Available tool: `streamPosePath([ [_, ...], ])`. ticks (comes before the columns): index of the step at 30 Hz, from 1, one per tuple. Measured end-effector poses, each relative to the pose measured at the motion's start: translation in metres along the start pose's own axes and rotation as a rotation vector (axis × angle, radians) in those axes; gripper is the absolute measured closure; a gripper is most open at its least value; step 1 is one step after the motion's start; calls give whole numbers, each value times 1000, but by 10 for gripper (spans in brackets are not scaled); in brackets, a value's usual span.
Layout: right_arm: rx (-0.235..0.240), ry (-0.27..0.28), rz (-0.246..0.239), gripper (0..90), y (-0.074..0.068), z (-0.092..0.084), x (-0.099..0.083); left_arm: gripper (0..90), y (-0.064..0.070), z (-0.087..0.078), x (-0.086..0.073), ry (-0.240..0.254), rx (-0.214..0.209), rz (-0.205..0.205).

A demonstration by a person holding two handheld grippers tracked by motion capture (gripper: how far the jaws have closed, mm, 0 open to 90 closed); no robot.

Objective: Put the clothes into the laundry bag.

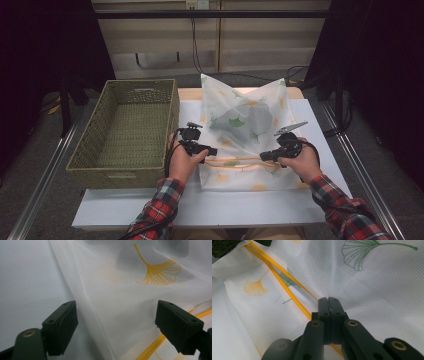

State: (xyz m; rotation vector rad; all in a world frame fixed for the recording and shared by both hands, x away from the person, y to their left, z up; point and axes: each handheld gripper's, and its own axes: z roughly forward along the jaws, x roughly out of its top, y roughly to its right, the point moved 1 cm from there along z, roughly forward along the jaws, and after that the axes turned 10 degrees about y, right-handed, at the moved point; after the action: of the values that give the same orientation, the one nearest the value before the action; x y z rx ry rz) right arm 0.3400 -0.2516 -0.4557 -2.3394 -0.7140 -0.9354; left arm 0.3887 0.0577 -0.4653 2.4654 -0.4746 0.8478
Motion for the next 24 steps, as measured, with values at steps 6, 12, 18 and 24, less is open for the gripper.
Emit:
streamPosePath([
  [6, -8, 0, -1, 900, -1, -1, 0, 294, -2, 0, 0, -24, -10, -48],
  [12, -4, 3, -1, 900, 0, -1, 0, 473, -1, -3, 1, -45, -28, -87],
  [18, -5, 2, 4, 900, 0, -1, 0, 663, 1, -5, 3, -62, -54, -101],
  [24, -8, 1, 8, 899, 0, 0, -1, 796, 3, -9, 4, -73, -79, -115],
])
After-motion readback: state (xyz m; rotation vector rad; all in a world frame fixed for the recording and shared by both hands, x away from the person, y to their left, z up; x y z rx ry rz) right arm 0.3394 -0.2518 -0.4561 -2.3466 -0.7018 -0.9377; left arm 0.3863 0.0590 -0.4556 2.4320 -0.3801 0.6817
